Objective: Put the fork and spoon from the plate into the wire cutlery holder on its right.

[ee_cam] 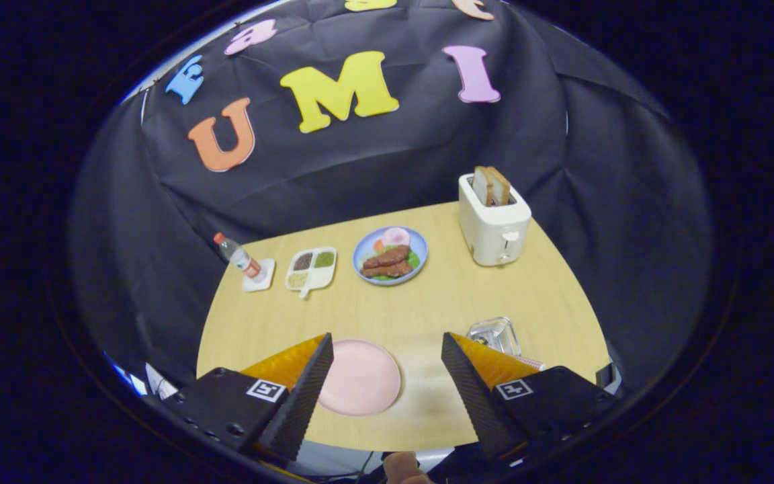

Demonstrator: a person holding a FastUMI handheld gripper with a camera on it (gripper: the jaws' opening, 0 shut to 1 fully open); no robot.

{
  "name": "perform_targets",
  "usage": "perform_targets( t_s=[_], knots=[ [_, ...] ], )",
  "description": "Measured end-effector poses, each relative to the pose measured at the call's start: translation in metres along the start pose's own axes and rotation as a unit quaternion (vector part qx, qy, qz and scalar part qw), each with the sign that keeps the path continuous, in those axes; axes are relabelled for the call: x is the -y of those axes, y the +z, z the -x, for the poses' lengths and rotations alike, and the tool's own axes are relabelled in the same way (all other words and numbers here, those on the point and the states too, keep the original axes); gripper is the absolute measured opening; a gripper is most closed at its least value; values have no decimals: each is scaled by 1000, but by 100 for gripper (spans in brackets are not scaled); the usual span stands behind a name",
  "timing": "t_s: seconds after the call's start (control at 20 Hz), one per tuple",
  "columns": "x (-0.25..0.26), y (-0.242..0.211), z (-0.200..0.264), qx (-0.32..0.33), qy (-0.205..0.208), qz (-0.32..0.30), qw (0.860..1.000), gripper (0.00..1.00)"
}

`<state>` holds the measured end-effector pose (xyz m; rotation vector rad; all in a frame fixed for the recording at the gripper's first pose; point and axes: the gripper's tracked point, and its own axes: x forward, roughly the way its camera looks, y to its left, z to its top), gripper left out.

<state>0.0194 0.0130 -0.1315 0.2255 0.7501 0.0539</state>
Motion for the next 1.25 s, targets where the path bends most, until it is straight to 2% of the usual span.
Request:
perform_targets(
  t_s=[0.2,0.35,0.6,0.9,1.25],
  knots=[
    [-27,29,26,90,-21,19,996,97],
    [-46,50,52,158,-32,31,986,97],
    [-61,78,91,249,-52,51,966,97],
    [-94,102,137,348,-27,74,934,96],
    [-100,105,148,360,-31,75,929,96]
  ],
)
